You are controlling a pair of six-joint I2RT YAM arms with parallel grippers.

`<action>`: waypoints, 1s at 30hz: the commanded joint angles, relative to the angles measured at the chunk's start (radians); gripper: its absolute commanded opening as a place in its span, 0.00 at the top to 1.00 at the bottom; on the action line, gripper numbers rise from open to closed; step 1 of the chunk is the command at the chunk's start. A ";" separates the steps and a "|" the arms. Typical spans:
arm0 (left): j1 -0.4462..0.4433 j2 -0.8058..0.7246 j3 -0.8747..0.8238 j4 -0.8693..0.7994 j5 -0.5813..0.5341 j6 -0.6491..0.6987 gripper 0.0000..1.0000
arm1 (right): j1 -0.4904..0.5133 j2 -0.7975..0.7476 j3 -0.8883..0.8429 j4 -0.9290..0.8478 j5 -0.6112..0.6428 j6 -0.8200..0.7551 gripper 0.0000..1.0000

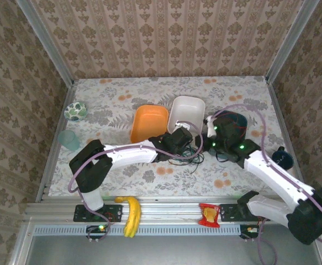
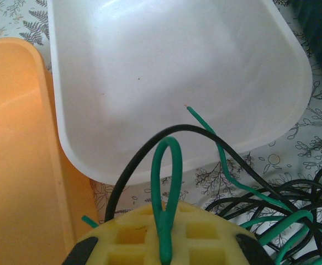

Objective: Untangle the cables

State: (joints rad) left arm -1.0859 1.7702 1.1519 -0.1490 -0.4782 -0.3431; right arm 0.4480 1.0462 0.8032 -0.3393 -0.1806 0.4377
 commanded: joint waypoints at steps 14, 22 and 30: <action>-0.003 0.024 0.029 -0.039 -0.005 0.033 1.00 | -0.246 -0.181 0.337 0.039 0.169 0.041 1.00; -0.003 0.016 0.025 -0.072 -0.031 0.027 1.00 | -0.251 -0.223 0.399 0.043 0.357 -0.025 1.00; 0.005 -0.028 -0.016 -0.084 -0.133 -0.014 1.00 | -0.253 -0.275 0.441 0.054 0.655 -0.101 1.00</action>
State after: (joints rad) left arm -1.0859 1.7748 1.1549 -0.1951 -0.5426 -0.3374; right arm 0.2005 0.8024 1.2182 -0.3359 0.2798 0.3759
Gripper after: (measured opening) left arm 0.052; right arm 0.050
